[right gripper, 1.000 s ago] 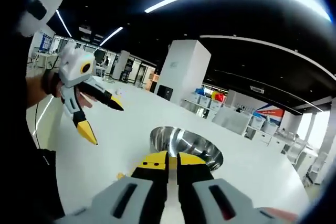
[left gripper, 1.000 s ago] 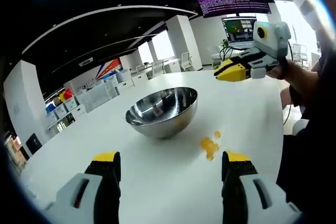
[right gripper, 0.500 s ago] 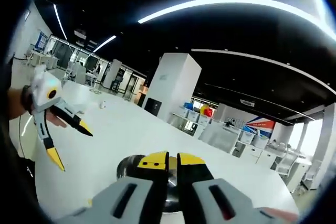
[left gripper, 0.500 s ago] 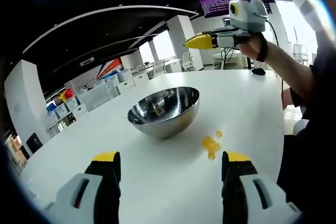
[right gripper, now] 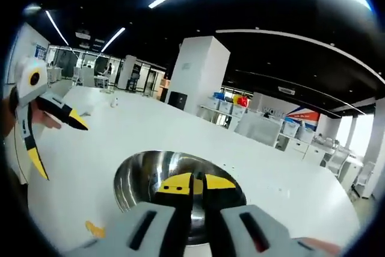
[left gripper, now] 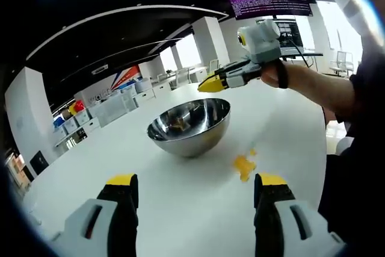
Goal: Pick up the QQ candy scattered on the table and place it into the stainless steel bowl on the table
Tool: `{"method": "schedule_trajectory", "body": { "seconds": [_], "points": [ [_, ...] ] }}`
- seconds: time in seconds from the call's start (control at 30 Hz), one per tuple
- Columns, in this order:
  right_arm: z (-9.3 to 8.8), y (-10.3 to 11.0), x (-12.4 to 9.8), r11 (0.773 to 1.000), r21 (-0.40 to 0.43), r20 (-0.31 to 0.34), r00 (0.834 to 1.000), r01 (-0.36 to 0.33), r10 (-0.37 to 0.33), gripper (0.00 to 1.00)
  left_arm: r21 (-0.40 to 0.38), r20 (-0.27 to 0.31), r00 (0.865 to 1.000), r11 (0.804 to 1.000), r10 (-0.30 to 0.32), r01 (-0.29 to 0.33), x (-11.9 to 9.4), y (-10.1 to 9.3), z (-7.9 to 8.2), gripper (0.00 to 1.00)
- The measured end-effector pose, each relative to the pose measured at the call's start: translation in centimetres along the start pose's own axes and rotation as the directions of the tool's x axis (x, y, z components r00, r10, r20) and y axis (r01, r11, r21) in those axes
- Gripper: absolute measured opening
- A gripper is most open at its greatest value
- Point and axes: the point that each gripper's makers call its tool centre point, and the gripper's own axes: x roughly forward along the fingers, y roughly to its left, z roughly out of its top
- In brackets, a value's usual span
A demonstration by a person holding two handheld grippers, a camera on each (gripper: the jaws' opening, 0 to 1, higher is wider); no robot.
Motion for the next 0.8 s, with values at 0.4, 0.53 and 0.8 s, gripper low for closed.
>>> {"method": "schedule_trajectory", "body": {
  "seconds": [0.4,0.53,0.8],
  "points": [
    [-1.5,0.1,-0.2,1.0,-0.019,-0.037,0.999,0.01,-0.011,0.06,0.003,0.007,1.0,1.0,0.008,-0.008,0.0,0.2,0.1,0.78],
    [-1.6,0.3,-0.3,1.0,-0.018,-0.035,0.999,0.003,-0.004,0.06,0.001,0.022,1.0,1.0,0.018,-0.018,-0.2,0.4,0.5,0.78],
    [0.0,0.4,-0.7,0.997,0.073,0.063,0.998,-0.014,0.009,0.2,-0.005,0.014,1.0,1.0,-0.007,0.007,-0.1,-0.1,0.1,0.78]
  ]
}}
